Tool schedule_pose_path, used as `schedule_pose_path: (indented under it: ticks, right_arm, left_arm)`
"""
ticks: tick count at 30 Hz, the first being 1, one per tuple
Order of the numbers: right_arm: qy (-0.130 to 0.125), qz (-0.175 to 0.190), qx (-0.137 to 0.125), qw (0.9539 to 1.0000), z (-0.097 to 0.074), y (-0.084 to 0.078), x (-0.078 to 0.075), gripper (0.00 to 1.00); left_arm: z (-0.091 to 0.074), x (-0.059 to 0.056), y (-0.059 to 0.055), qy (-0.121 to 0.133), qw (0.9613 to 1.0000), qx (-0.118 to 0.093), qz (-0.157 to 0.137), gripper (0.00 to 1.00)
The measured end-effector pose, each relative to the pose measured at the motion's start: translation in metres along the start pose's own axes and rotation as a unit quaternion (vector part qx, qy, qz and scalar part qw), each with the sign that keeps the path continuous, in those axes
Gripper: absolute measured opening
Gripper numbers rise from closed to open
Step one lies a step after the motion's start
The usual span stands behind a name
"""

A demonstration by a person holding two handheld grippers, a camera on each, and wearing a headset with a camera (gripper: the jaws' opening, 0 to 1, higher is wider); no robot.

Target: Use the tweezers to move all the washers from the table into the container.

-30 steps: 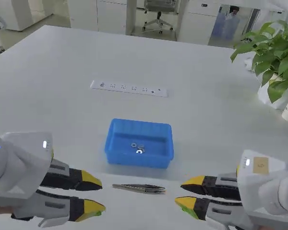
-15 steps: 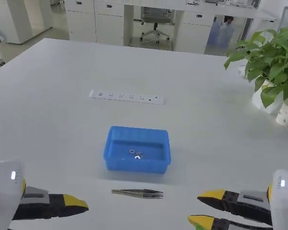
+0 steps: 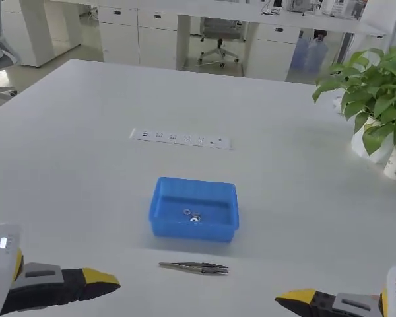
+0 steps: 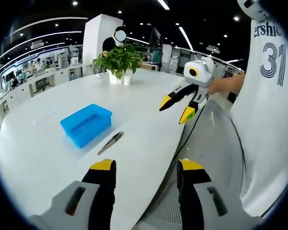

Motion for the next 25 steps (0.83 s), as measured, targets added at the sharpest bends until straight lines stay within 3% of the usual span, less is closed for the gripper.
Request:
schedule_pose_path:
  ticks: [8,25]
  right_arm:
    - [-0.009,-0.004,-0.010,0.9999,0.001,0.005,-0.001,0.47]
    - [-0.027,0.014,-0.006,0.9995,0.000,0.000,0.000,0.52]
  left_arm:
    - [-0.004,0.001,0.000,0.020,0.9998,-0.006,0.002,0.58]
    - [-0.012,0.001,0.006,0.041,0.9991,-0.006,0.011,0.60]
Point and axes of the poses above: the centre of the closed fingertips' face, and the gripper's own axes: z roughly forward along the fingers, x roughly to its left, y roughly out of its top, the point moved 6 cm from there along -z, roughly backward along the fingers, and after that the axes turned 8 degrees about -y, right-handed, at the moved point
